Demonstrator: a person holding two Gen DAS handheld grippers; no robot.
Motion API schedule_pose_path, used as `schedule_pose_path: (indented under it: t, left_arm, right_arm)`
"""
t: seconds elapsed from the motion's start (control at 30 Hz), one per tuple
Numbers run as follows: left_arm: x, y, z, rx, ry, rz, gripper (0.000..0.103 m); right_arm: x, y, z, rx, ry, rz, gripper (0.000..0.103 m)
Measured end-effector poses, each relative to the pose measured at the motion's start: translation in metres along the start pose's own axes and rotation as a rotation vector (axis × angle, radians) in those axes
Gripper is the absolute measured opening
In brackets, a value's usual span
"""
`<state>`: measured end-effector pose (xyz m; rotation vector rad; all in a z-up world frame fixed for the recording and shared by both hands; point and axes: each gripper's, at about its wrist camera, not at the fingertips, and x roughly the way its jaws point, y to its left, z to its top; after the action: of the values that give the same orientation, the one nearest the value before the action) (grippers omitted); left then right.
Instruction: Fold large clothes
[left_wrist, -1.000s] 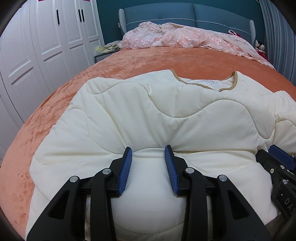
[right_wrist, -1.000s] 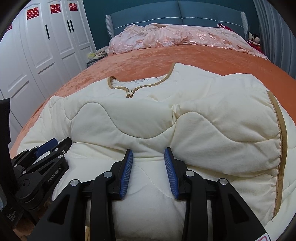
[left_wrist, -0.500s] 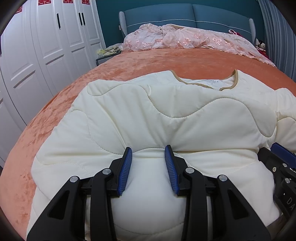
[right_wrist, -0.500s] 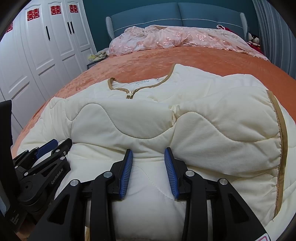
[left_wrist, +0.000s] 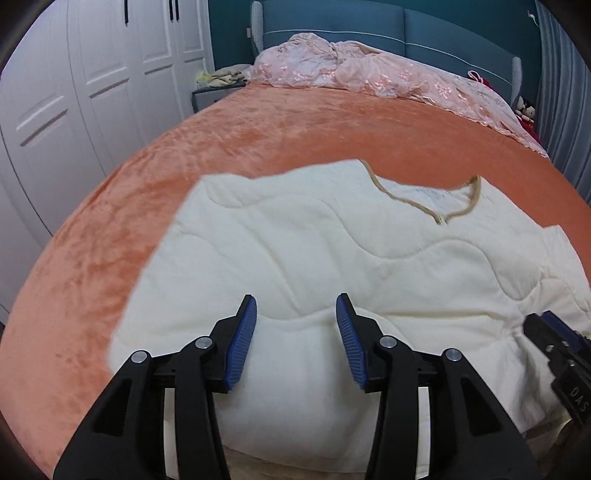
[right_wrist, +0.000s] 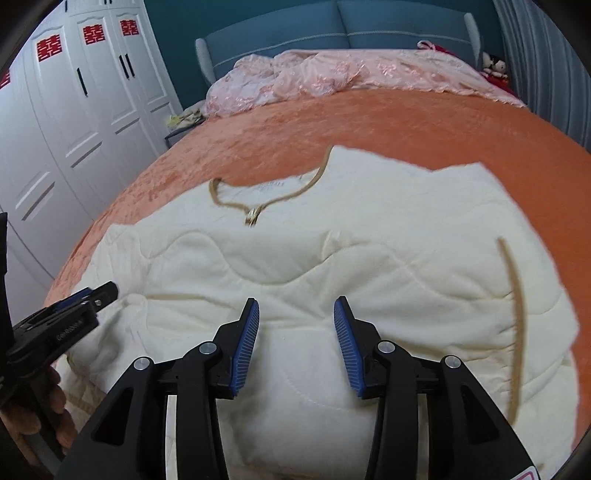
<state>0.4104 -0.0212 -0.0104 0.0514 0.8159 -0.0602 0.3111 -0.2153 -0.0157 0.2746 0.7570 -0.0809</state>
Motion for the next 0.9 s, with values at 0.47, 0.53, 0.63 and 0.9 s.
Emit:
schedule_pose_path:
  t: [0.47,0.53,0.63,0.9]
  left_arm:
    - [0.094,0.096,0.103,-0.355,0.115,-0.154,0.073]
    - [0.107,0.097,0.105,-0.349,0.13,-0.152,0.073]
    - [0.127,0.097,0.103,-0.34,0.165,-0.153,0.07]
    - [0.15,0.093,0.086,-0.299,0.154,-0.088,0.05]
  right_arm:
    - [0.111,0.07,0.114,0.133,0.117,0.31,0.055]
    - [0.136,0.075,0.124,0.164,0.148,0.312,0.055]
    - [0.171,0.087,0.132,0.161,0.202,0.288,0.056]
    - [0.228,0.118,0.123,0.045,0.312,0.247,0.008]
